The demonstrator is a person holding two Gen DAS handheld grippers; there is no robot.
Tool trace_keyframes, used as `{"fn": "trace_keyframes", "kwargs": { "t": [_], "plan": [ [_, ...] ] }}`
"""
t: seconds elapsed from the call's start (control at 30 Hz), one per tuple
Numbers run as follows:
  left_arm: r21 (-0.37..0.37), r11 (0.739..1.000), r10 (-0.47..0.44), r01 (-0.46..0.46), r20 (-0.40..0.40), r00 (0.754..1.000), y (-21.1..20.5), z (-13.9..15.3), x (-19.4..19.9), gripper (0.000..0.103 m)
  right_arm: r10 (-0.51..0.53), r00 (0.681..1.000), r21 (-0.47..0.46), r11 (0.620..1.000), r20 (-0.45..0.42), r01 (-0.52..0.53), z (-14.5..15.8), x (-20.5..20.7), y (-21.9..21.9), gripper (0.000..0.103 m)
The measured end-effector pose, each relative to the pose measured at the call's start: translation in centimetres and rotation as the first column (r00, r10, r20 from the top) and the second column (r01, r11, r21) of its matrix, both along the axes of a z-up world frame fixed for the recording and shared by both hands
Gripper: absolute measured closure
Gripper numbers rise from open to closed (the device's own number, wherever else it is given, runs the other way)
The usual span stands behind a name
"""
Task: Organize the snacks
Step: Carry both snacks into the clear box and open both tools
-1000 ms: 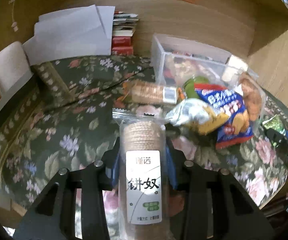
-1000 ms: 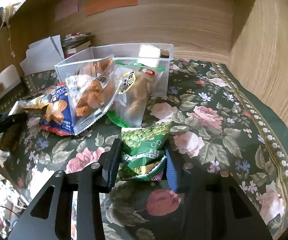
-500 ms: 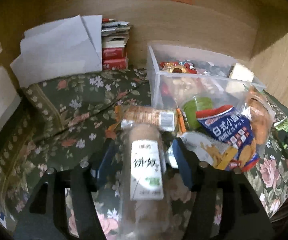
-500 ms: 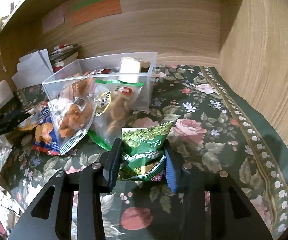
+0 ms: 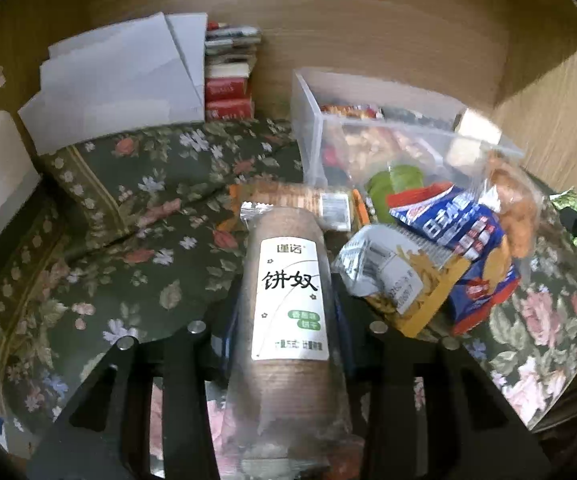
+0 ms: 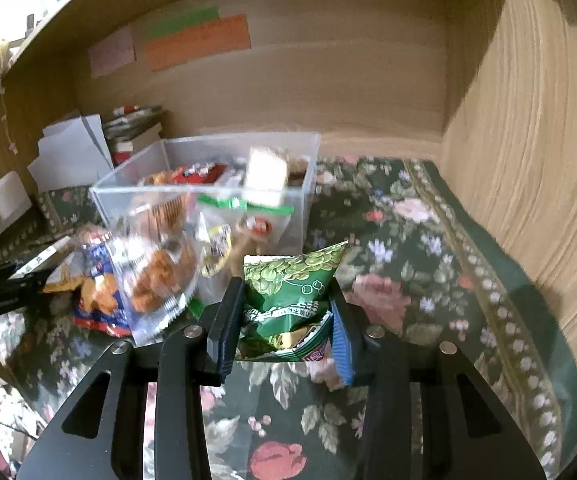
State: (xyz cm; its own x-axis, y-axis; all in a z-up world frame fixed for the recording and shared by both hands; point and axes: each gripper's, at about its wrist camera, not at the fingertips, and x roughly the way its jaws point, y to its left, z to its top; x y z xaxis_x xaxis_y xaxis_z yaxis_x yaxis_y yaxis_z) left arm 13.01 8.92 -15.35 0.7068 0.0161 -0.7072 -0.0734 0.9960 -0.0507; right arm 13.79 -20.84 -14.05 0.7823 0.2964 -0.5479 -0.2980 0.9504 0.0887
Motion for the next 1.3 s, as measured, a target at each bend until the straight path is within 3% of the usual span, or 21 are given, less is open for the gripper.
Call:
{"fn": "trace_keyframes", "kwargs": {
  "t": [0.3, 0.47, 0.67, 0.97, 1.3],
  "plan": [
    [0.009, 1.000, -0.029, 0.028, 0.137, 0.990, -0.6, 6.1, -0.2, 0.064, 0.025, 0.992, -0.011, 1.000, 0.121, -0.024, 4.2, 1.4, 1.6, 0.067],
    [-0.002, 0.998, -0.065, 0.066, 0.191, 0.979, -1.6, 8.6, 1.9, 0.064, 0.055, 0.983, -0.014, 0.998, 0.176, -0.054, 6.3, 2.7, 2.9, 0.067],
    [0.007, 0.993, -0.115, 0.116, 0.228, 0.967, -3.3, 10.7, 5.1, 0.064, 0.097, 0.979, -0.017, 0.995, 0.180, -0.095, 7.3, 5.1, 4.6, 0.067],
    [-0.042, 0.983, -0.170, 0.178, 0.154, 0.973, -4.9, 9.6, 10.9, 0.063, 0.133, 0.987, -0.040, 0.991, 0.090, -0.129, 6.5, 10.7, 6.8, 0.067],
    [-0.056, 0.983, -0.173, 0.177, 0.068, 0.983, -6.1, 6.8, 16.5, 0.063, 0.167, 0.985, -0.101, 0.980, -0.043, -0.171, 3.9, 14.8, 8.7, 0.067]
  ]
}}
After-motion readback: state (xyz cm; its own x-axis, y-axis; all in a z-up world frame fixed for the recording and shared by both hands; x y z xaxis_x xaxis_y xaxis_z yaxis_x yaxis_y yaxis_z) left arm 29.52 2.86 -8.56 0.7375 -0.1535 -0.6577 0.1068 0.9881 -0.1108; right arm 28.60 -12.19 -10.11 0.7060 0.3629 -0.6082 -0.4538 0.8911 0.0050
